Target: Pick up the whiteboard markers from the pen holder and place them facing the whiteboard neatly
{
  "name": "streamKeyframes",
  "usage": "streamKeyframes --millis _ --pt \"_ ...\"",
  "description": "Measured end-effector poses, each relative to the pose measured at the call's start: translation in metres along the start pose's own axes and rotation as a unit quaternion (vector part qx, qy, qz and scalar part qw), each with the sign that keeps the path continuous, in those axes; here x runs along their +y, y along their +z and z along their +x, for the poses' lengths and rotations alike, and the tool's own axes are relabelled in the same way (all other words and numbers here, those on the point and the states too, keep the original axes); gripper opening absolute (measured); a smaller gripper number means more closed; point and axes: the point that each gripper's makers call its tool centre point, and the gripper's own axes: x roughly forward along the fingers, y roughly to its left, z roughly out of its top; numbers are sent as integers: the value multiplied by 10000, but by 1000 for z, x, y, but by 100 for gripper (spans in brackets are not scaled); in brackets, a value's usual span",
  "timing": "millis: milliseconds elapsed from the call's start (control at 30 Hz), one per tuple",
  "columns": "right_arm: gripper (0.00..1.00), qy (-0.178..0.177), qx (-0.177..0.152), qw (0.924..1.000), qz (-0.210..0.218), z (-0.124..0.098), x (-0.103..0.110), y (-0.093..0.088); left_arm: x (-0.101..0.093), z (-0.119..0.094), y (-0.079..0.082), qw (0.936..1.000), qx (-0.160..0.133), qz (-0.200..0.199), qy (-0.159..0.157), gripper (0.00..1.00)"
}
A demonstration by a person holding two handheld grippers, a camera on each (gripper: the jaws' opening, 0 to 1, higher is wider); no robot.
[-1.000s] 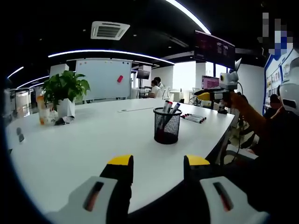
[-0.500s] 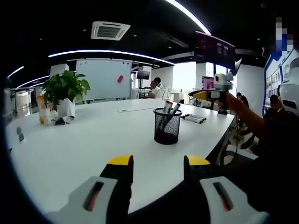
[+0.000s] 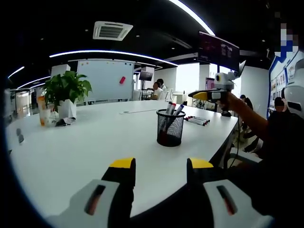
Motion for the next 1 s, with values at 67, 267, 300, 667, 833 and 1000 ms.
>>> streamKeyframes --millis 67,267,300,667,833,1000 --pt "33 46 33 10000 -52 4 3 -1 0 0 -1 10000 -1 -19 3 45" --pt "32 112 27 9999 -50 9 5 0 0 -1 0 10000 -9 -7 12 45" --pt "32 121 20 9999 -34 10 5 1 1 -1 0 10000 -9 -5 17 45" --pt "30 160 12 9999 -48 16 6 -1 1 1 -1 10000 -4 -18 11 45" --pt "30 269 26 9996 -23 22 12 -2 2 0 -1 10000 -7 -25 17 45" --pt "29 326 67 9994 -1 29 15 -7 2 0 -1 10000 -7 -28 19 45"
